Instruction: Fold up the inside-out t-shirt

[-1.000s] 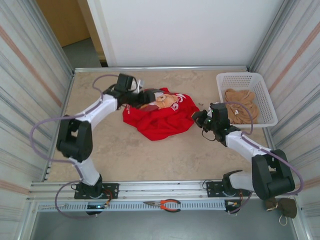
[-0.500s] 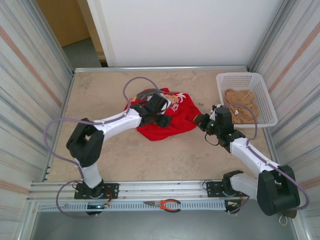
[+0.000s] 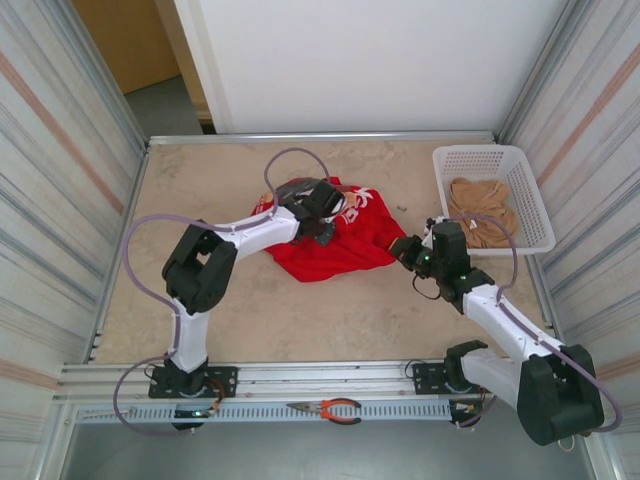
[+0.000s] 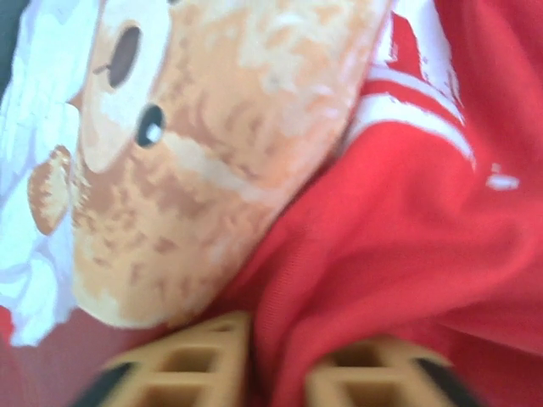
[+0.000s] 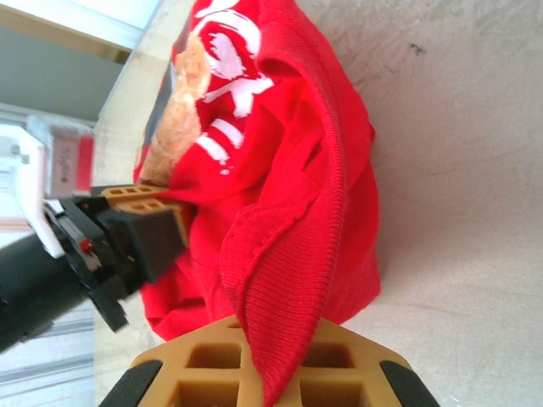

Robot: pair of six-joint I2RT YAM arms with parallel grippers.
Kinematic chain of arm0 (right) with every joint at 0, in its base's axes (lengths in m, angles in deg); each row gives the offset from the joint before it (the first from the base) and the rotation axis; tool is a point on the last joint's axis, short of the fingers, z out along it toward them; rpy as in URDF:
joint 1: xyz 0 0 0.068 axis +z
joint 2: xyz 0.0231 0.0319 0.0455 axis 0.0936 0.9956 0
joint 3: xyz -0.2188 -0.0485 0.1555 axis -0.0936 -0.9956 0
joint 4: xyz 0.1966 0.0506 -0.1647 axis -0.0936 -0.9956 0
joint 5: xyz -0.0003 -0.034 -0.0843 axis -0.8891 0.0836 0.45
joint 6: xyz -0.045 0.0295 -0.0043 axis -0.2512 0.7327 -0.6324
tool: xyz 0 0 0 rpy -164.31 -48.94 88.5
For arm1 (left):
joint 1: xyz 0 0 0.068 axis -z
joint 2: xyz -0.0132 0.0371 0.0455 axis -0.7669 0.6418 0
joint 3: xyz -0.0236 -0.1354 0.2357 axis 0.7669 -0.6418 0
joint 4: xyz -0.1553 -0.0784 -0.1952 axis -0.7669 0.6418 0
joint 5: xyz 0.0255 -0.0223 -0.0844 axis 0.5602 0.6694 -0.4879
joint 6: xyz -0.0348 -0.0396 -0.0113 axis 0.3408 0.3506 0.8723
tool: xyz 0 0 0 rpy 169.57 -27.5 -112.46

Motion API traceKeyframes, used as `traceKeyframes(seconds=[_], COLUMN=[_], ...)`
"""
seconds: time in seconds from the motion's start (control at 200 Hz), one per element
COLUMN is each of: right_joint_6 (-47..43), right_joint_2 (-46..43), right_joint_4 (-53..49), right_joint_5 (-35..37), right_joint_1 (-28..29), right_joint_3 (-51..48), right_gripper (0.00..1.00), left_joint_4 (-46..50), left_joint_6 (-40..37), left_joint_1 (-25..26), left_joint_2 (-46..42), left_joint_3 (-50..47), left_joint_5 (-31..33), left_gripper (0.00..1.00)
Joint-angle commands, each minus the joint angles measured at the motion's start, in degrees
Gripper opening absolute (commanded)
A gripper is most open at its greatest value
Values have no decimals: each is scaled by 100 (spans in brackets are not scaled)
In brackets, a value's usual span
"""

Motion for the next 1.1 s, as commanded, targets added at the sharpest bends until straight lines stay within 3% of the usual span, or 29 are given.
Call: traceKeyframes(seconds=[0.0,0.21,0.286,0.381,0.501,0.701,0.992,1.097], right_joint_6=[-176,-482,-823,-1300,-1722,-1614,-1325,-1118], right_joint_2=[-112,308,684,1098,771,619,1706,2145], right_joint_4=[-250,-295,-207,-507,-1360,-1585,-890,-795], right_joint_5=[221,285,-129,-831,-44,1242,1892,2447], right_joint_1=[-11,-123,-150,10,937,2167,2763,2835], right_joint_3=[-143,-66,160,752,1407,1893,2440,2677], right_gripper=[0,0,1,47,67,74,78,78], left_joint_4=[229,386,381,357,319,332,382,381], left_joint_6=[19,489,740,998,1309,1471,1589,1635], left_joint_1=[-208,-559,-653,-682,-684,-684,-684,-672], left_joint_2=[-166,-1239,-1610,-1971,-2251,-2467,-2457,-2464], left_joint_3=[391,289,141,-27,-195,-307,-313,-324], left_joint_5=[-368,-1685,-2211,-2737,-3168,-3374,-3460,-3516], left_gripper=[0,0,0,0,0,0,0,0])
